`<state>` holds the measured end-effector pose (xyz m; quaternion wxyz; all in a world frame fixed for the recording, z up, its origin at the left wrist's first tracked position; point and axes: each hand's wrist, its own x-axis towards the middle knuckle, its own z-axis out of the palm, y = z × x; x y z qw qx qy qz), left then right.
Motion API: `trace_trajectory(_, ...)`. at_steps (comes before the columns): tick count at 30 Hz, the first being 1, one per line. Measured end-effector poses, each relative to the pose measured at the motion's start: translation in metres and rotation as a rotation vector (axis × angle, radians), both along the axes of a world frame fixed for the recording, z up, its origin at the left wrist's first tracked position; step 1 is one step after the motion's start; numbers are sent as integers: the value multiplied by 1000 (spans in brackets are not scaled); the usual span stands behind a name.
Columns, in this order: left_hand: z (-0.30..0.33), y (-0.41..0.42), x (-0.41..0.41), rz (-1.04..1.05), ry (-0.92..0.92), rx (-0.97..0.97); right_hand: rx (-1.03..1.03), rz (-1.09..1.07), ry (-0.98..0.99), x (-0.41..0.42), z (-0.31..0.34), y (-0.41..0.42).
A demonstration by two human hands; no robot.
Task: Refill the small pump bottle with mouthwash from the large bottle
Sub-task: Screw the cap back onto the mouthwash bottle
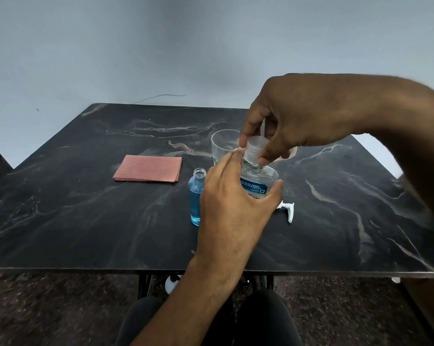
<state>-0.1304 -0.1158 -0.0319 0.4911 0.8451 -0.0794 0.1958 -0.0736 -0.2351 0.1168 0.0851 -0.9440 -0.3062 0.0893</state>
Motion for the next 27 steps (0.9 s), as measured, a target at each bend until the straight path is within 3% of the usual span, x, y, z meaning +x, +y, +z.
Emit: trace_trajectory(27, -3, 8, -11, 17, -70, -38, 1, -60, -15, -2, -6, 1)
